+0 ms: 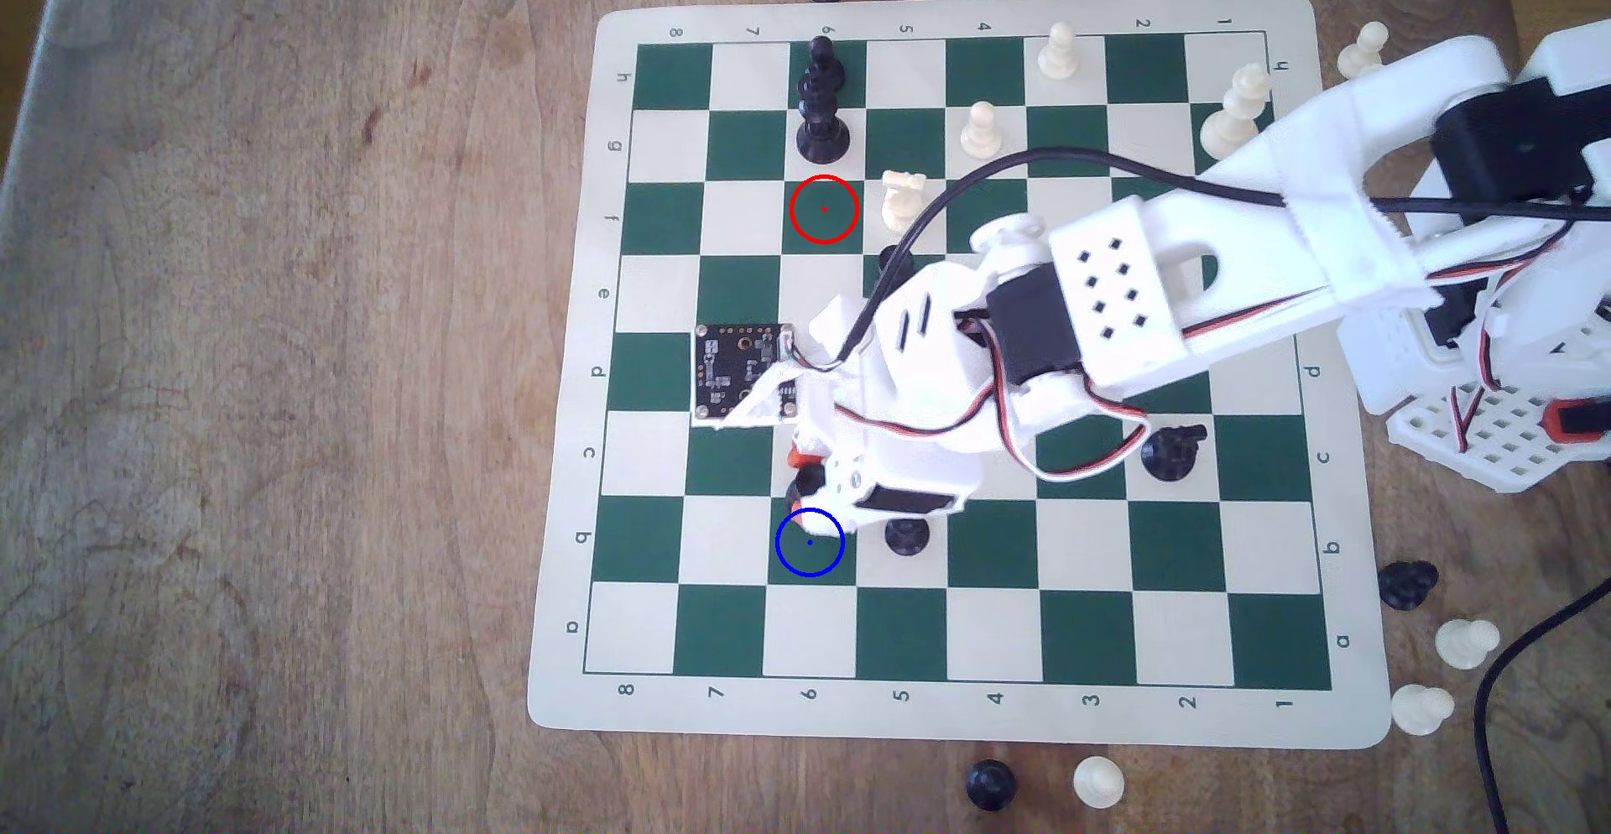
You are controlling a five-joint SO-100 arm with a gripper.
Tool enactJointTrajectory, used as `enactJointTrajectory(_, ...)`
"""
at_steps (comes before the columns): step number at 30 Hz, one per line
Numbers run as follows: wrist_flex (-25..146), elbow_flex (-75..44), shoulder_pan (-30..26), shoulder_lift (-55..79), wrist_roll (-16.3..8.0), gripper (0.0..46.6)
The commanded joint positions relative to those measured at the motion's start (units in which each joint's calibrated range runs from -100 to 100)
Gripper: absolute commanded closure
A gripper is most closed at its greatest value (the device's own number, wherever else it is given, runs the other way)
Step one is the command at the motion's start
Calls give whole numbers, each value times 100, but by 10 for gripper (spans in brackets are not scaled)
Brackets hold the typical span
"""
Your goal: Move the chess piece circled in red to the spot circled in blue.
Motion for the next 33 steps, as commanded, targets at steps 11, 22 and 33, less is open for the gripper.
enactJointTrajectory(11, 246, -1066, -278, 328, 20, 457)
enactJointTrajectory(22, 303, -1066, -138, 515, 156, 455)
enactJointTrajectory(33, 377, -1002, -122, 490, 161, 324)
